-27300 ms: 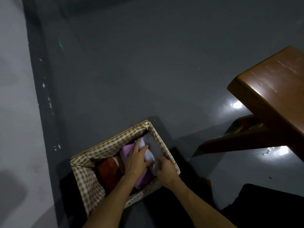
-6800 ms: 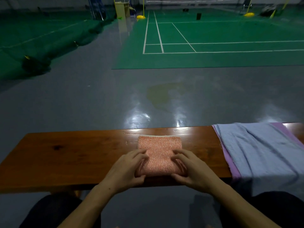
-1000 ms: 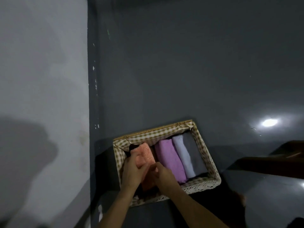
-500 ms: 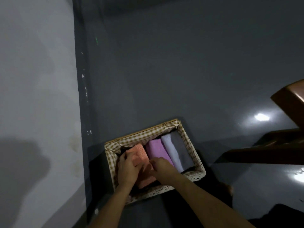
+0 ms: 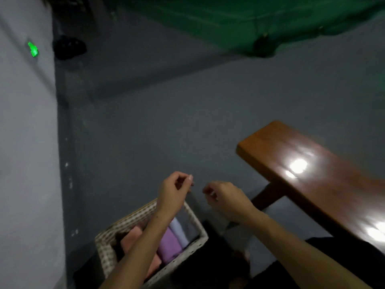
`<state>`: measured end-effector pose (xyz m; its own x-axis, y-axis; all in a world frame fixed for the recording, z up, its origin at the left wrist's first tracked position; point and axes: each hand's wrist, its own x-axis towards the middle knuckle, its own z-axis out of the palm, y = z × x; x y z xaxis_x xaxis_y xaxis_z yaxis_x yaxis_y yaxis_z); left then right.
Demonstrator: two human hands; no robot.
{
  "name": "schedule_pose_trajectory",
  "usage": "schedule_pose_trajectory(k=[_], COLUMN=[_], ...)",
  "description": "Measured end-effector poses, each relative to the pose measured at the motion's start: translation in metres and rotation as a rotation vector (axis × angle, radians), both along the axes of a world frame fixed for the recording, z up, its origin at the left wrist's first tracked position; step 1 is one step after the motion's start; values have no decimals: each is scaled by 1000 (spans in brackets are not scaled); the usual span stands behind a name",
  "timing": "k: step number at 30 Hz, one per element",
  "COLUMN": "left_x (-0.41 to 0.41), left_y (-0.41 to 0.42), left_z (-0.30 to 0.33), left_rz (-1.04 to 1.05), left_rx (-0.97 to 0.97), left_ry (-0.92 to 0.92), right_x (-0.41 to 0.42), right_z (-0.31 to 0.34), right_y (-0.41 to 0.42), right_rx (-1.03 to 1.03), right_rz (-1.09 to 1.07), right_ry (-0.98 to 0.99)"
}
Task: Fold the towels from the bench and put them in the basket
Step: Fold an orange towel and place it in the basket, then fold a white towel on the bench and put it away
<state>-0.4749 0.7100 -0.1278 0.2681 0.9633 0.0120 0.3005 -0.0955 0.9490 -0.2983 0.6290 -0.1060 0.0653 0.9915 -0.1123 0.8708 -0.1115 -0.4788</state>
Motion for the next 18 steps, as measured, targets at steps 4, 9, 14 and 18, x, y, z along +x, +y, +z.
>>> schedule_pose_trajectory(k=[4,9,14,18], left_x=[99,215,311,374], left_y=[-41,-119,-226,-322], left_z=[71,125,138,131], left_rz=[-226,-505,-846,-1143], left_rx=[32,78,87,117], left_ry=[-106,-172,-141,-51], right_x=[73,152,219,254], right_z=[67,111,114,103], right_y=[-63,-175,-316,-446], right_rx=[158,240,146,4], right_rz=[-62,-261,-513,-770], right_ry=[-198,-418,-540,-507])
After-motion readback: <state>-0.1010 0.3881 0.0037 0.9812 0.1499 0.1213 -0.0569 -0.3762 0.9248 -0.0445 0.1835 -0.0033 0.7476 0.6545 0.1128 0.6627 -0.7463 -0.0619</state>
